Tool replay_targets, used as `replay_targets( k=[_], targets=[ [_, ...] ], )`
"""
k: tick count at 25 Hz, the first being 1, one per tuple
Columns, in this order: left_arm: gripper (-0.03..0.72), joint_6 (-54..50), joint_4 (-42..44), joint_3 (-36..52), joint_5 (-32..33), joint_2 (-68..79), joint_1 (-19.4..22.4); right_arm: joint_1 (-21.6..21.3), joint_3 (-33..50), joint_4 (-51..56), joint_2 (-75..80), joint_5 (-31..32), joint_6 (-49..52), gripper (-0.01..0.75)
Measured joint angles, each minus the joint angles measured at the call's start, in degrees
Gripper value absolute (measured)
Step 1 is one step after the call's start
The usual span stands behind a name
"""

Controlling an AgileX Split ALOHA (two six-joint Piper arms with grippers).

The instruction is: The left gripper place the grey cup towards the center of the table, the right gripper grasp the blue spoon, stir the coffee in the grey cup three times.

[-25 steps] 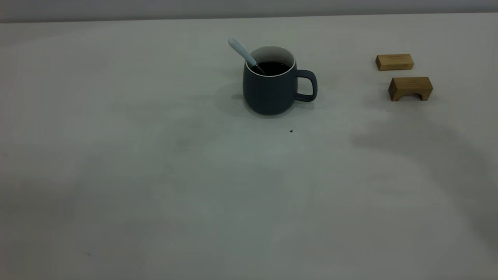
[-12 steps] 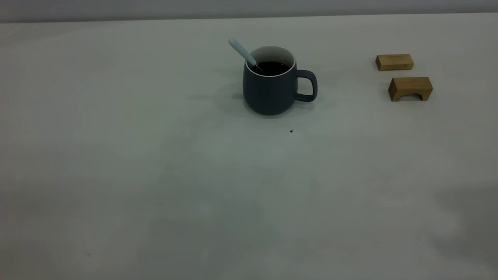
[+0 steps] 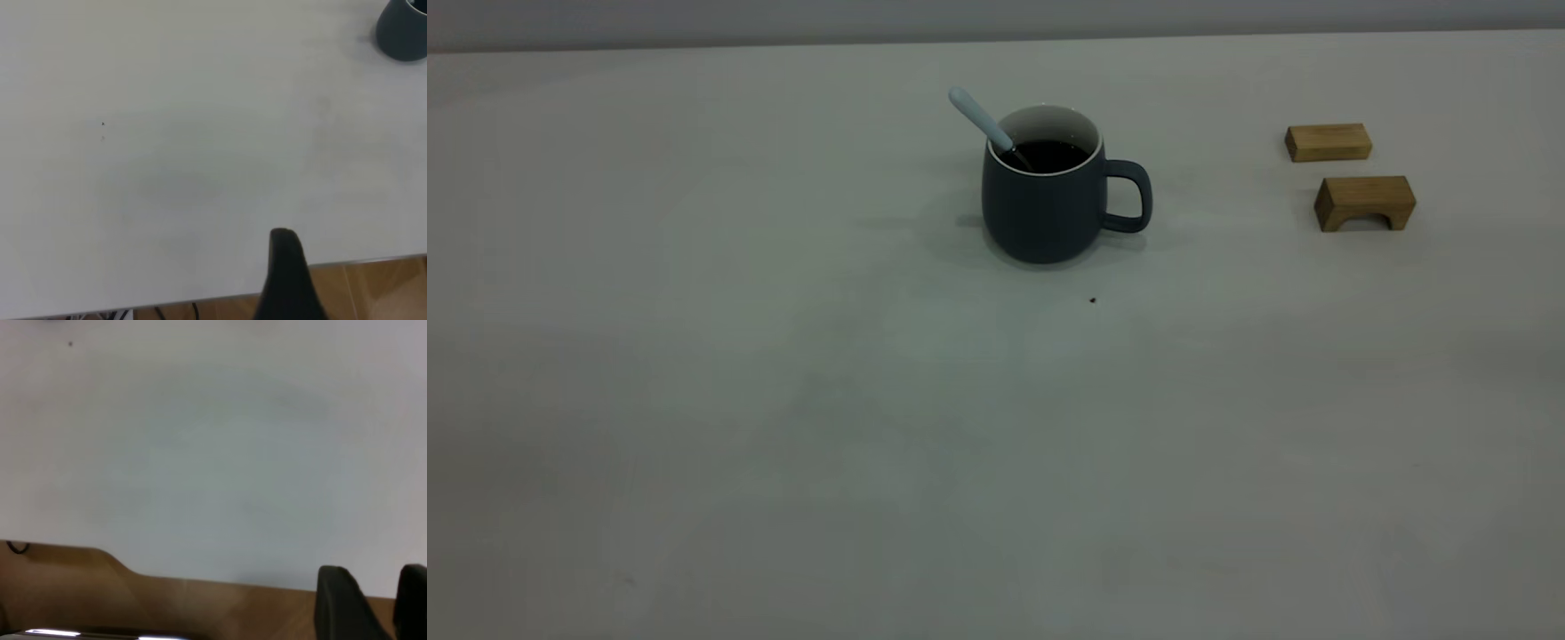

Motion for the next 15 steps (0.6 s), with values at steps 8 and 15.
replay_targets(
  k=[8, 15],
  targets=[
    [0.585, 0.0, 0.0, 0.0, 0.0, 0.0, 0.0, 0.0, 1.0, -0.3, -13.0, 2.5, 0.0, 0.237],
    [0.585, 0.0, 0.0, 0.0, 0.0, 0.0, 0.0, -7.3, 0.9, -0.4, -21.2, 3.6, 0.0, 0.237]
  ],
)
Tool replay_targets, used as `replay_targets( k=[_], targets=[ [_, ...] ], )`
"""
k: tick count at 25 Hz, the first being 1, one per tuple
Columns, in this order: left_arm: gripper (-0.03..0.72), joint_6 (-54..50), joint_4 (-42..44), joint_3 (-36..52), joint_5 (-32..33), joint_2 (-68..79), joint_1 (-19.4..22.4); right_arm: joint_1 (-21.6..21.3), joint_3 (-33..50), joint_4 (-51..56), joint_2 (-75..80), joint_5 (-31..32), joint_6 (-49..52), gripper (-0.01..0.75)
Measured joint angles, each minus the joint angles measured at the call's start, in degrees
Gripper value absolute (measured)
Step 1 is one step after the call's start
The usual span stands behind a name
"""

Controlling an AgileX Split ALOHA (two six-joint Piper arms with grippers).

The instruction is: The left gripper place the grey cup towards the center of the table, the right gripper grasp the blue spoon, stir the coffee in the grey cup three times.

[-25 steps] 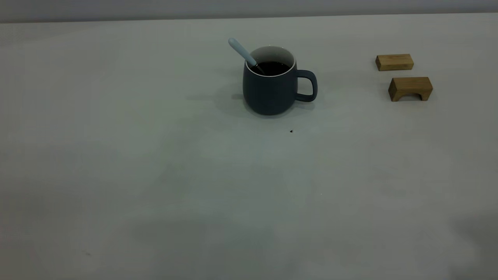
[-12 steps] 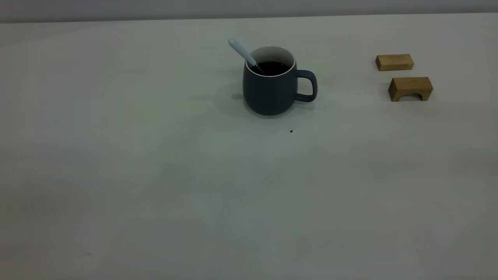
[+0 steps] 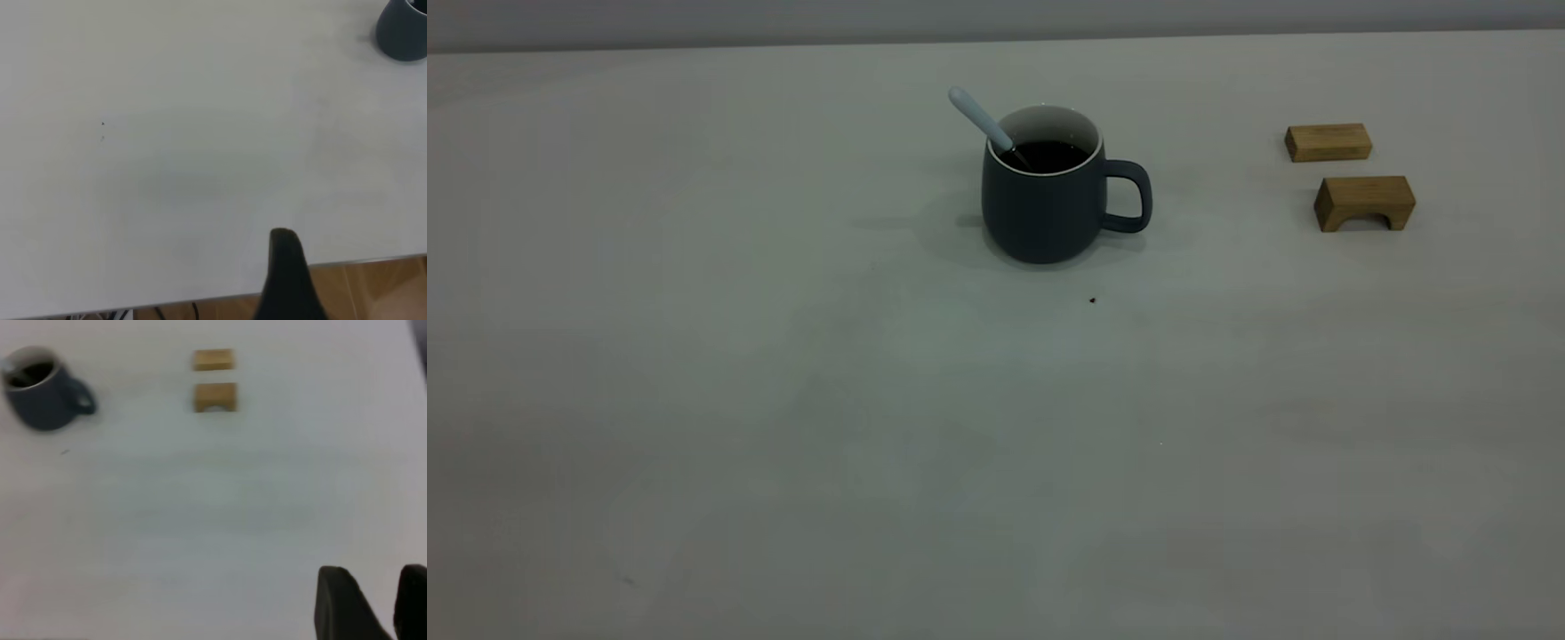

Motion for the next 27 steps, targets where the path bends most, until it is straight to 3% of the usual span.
replay_targets(
  k=[4, 11, 27],
  targets=[
    [0.585, 0.0, 0.0, 0.0, 0.0, 0.0, 0.0, -3.2, 0.0, 0.0, 0.0, 0.0, 0.0, 0.237],
    [0.585, 0.0, 0.0, 0.0, 0.0, 0.0, 0.0, 0.1, 0.0, 0.0, 0.0, 0.0, -0.1, 0.237],
    [0.585, 0.0, 0.0, 0.0, 0.0, 0.0, 0.0, 0.3, 0.0, 0.0, 0.0, 0.1, -0.1, 0.237]
  ],
)
